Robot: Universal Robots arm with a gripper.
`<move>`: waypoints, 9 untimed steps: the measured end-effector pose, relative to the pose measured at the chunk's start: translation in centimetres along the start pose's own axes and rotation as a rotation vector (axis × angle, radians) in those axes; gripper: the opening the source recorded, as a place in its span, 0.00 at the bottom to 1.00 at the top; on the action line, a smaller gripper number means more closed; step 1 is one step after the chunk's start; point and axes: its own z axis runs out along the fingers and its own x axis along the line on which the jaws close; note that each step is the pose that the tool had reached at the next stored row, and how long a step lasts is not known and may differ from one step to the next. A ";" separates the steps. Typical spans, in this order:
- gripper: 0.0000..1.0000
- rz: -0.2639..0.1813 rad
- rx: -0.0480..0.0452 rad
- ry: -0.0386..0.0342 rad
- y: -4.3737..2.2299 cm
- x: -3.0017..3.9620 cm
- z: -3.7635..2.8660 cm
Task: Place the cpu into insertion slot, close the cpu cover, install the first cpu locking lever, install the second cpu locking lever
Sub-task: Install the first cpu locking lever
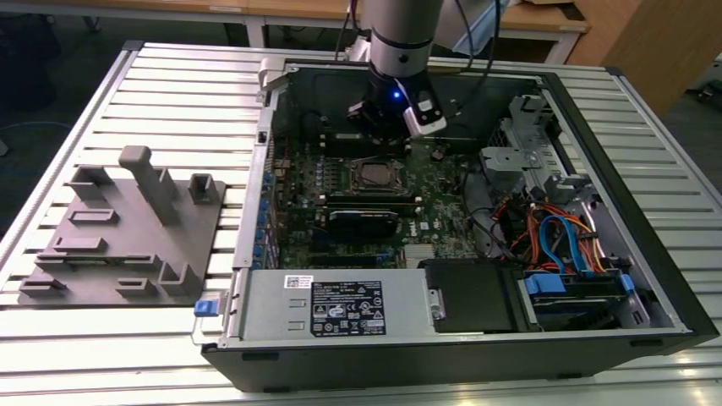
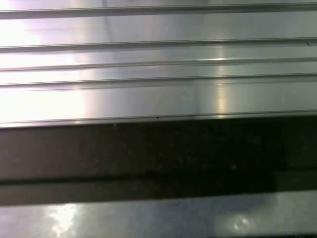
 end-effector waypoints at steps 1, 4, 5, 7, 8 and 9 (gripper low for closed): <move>0.10 0.000 -0.0001 0.0000 0.00 -0.08 0.08; 0.10 0.000 0.0000 0.0000 -0.01 -0.29 0.29; 0.10 0.000 0.0000 0.0000 -0.01 -0.34 0.35; 0.10 0.000 0.0001 0.0000 -0.02 -0.39 0.48; 0.10 0.000 0.0000 0.0000 -0.02 -0.41 0.54; 0.10 0.000 0.0000 0.0000 -0.03 -0.42 0.60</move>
